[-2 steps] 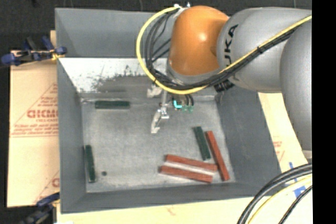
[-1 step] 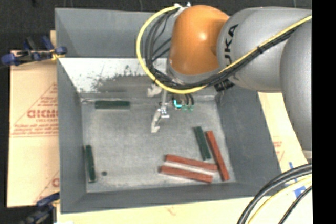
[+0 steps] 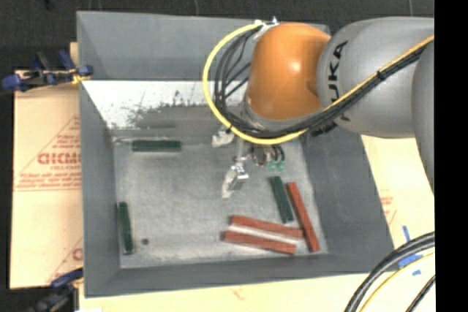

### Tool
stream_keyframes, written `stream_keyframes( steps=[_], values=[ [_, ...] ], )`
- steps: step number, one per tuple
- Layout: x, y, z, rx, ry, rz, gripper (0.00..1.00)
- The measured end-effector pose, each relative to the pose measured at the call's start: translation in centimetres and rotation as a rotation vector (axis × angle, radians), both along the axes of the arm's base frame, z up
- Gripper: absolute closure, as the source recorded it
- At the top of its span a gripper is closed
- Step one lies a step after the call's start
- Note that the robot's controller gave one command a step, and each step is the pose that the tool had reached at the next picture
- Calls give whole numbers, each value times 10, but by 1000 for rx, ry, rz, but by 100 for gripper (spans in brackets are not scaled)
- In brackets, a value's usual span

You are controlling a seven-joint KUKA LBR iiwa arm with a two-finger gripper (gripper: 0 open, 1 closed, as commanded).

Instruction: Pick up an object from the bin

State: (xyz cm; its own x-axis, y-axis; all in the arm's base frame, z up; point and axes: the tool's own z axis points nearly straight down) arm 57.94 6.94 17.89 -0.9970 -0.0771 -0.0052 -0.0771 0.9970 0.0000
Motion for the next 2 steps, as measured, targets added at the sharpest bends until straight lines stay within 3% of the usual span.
stream_keyframes(
  steps=[1, 2],
  values=[
    [-18, -22, -22, -1, -1, 43, 0],
    [-51, -49, -45, -2, 2, 128, 0]
  ],
)
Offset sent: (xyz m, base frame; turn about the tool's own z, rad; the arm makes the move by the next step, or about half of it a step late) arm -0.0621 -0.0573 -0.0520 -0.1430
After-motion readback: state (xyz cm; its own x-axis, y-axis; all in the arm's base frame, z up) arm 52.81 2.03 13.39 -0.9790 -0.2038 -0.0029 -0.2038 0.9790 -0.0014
